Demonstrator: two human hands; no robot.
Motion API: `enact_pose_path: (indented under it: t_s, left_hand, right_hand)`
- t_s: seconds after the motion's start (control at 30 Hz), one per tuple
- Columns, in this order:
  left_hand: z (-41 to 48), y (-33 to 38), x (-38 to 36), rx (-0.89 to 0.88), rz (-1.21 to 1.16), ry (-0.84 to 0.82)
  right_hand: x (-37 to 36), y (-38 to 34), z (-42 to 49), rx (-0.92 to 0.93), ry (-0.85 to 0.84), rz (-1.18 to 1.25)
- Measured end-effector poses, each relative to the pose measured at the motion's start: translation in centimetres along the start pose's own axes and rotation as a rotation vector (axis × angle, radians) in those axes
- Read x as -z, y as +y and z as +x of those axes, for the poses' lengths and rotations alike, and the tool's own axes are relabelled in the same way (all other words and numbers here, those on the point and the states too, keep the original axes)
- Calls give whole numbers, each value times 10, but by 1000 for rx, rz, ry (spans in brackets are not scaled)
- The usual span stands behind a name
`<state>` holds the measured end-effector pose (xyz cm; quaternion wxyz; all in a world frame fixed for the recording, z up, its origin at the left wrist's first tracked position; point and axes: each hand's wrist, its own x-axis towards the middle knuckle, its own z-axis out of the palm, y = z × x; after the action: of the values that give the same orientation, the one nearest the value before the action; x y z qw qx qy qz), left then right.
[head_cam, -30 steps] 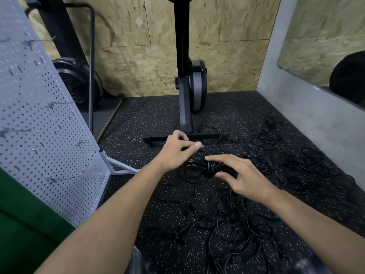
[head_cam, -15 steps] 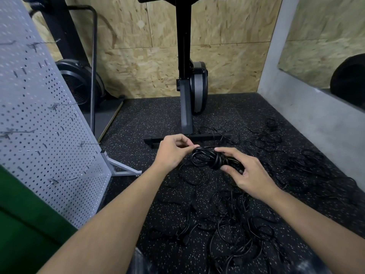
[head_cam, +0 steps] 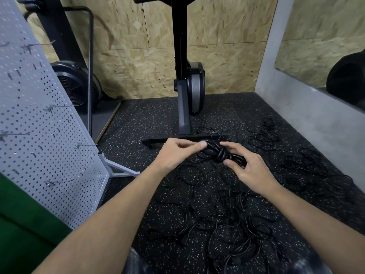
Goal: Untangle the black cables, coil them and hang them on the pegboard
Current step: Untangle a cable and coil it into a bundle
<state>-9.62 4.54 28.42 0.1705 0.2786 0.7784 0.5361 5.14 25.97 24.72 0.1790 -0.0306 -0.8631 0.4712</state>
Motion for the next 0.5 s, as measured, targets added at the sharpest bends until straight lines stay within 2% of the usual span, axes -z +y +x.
enact_pose_path:
  t_s: [0.07,0.17,0.33,0.5]
  left_hand:
    - [0,-2,-4,-25,40,3]
    - [1,-1,-9,-67,90,93]
    - [3,0,-21,-50,177,206]
    - [9,-1,-22,-27,104,237]
  right_hand:
    - [0,1,2,-24,-17,-9]
    - [-1,3,5,-42,-60,-32]
    - [-3,-2,4,-67,-76,-62]
    - [-3,-7,4,-95,-17,-27]
